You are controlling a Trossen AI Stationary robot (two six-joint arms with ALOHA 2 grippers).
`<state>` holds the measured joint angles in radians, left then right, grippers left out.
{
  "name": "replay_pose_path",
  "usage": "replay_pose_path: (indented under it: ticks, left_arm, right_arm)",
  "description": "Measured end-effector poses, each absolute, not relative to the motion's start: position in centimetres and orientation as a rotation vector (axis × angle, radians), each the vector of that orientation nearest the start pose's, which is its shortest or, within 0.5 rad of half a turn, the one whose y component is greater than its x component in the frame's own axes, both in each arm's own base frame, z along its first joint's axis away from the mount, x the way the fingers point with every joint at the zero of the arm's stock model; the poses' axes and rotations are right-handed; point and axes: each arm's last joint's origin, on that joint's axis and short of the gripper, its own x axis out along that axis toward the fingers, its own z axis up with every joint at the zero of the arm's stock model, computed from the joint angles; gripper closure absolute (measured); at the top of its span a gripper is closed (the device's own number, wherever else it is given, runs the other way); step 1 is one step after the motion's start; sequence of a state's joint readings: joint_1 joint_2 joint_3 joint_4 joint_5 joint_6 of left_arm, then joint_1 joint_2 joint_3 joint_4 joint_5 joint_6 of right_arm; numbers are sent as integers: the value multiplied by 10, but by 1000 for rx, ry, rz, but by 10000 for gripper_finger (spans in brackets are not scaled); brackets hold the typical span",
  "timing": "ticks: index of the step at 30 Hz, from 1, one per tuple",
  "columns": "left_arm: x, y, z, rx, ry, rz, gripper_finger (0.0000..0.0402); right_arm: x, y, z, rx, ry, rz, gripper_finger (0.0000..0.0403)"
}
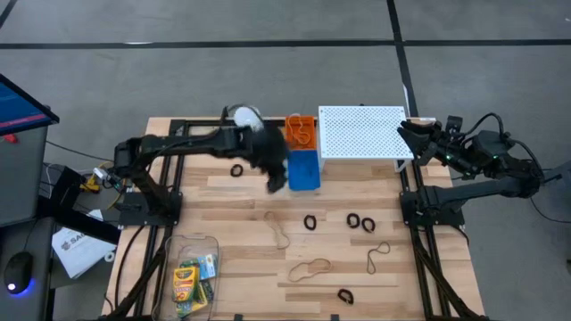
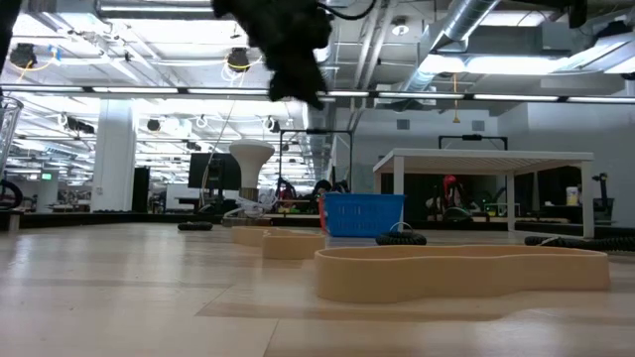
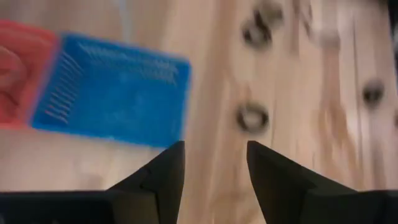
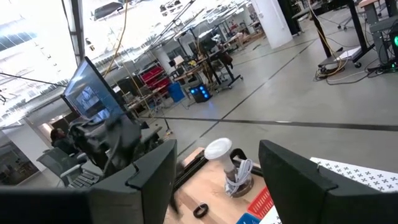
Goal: Pick & Place Office Desk Supplies
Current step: Put the brown rubber band into the orange basket
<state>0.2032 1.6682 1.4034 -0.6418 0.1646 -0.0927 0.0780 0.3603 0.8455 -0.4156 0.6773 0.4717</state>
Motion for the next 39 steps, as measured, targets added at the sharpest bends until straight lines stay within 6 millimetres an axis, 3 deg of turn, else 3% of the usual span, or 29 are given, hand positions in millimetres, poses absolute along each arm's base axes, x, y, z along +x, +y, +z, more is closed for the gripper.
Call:
replay_pose_path:
  ticks: [8,12,22,29,32,36,39]
  left_arm:
    - [326,12,230,-9,1098,-195,221]
    - [323,-4,205,98,1114,-197,217]
    - [316,1,165,28,1052,-43,227]
    - [322,-2,125,5,1129,-10,242]
    - [326,-1,119,11,1115,70,276]
    - [330,0,125,-17,1048,102,381]
    - [330,0,137,-68,990,92,397]
  right_arm:
    - [59,-14,367,506,-175,-576,179]
    - [67,-13,362,491,-107,-590,179]
    - [74,-12,358,519,-69,-603,179]
    - [74,-12,358,520,-73,-602,179]
    - [74,-12,358,521,-74,-602,179]
    - [74,-12,358,521,-74,-602,179]
    - [74,-12,359,522,-77,-601,179]
